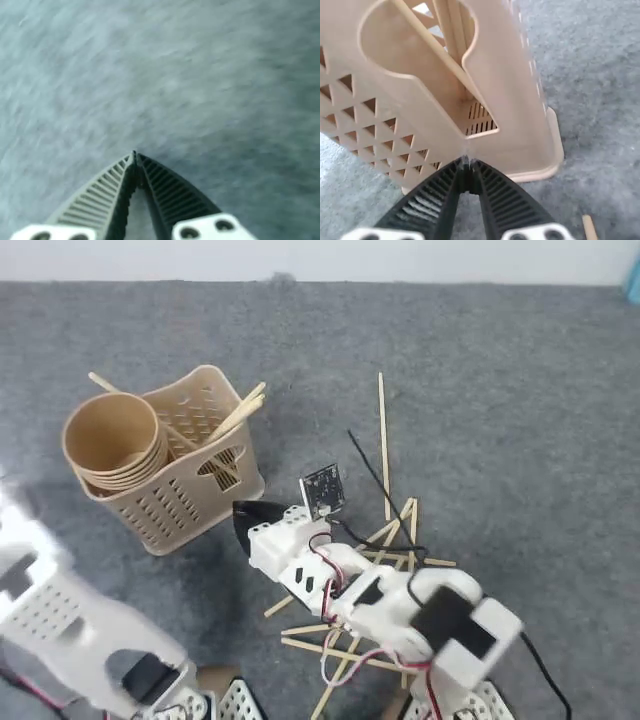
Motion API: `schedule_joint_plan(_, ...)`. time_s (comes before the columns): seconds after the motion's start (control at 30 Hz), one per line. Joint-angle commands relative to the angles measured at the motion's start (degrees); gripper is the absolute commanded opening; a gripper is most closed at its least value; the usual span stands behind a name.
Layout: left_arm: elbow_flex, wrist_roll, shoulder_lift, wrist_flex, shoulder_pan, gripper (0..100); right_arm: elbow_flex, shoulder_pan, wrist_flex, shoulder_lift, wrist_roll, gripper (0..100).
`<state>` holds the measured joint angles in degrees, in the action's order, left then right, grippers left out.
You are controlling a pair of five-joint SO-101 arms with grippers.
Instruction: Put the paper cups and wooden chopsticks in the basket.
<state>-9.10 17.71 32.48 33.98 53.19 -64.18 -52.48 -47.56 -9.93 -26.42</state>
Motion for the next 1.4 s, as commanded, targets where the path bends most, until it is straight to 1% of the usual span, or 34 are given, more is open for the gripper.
schedule_joint_plan(0.0, -0.1, 1.4, 0.1, -0.6, -10.5, 1, 3.6, -0.1, -1.9, 0.0, -0.6, 0.8)
schedule_joint_plan(0.13, 0.1, 2.0, 0.1, -0.1, -14.8, 1, 3.8, 0.9, -1.9, 0.0, -0.6, 0.8)
schedule_joint_plan(0.37, 0.0, 3.3, 0.6, 8.6, -19.6, 1, 4.5, 2.2, -1.9, -0.4, -0.6, 0.8)
schedule_joint_plan(0.5, -3.2, 3.6, 0.1, 8.4, -19.6, 1, 6.1, 5.2, -1.8, -0.6, -0.9, 0.8)
schedule_joint_plan(0.63, -4.9, 7.7, 0.1, 8.0, -18.5, 1, 7.0, 6.8, -0.7, -0.7, -0.6, 0.8)
schedule_joint_plan(0.73, -7.1, 13.8, 0.2, 6.7, -18.4, 1, 10.4, 8.5, 4.5, -1.6, -0.9, 0.8)
schedule_joint_plan(0.8, -10.0, 19.5, 0.1, 4.9, -18.5, 1, 12.6, 9.0, 7.1, -2.8, -0.9, 0.8)
schedule_joint_plan(0.83, -11.0, 22.4, 0.0, 4.0, -18.4, 1, 13.4, 9.1, 7.9, -3.2, -0.9, 0.8)
schedule_joint_plan(0.93, -11.9, 28.2, -0.4, 3.2, -17.9, 1, 14.7, 9.3, 8.0, -4.1, -0.6, 0.8)
schedule_joint_plan(1.0, -12.8, 35.3, -0.8, 3.1, -17.5, 1, 16.4, 10.2, 8.8, -4.6, -0.6, 0.8)
schedule_joint_plan(1.07, -13.7, 41.0, -0.9, 3.1, -17.4, 1, 18.0, 11.5, 9.6, -5.6, -0.6, 0.8)
schedule_joint_plan(1.2, -14.8, 48.1, -1.1, 1.7, -17.2, 1, 22.0, 13.9, 11.6, -7.8, -0.6, 0.8)
schedule_joint_plan(1.37, -17.0, 57.9, -1.1, -0.4, -15.3, 1, 25.7, 16.1, 13.3, -9.9, -0.6, 0.8)
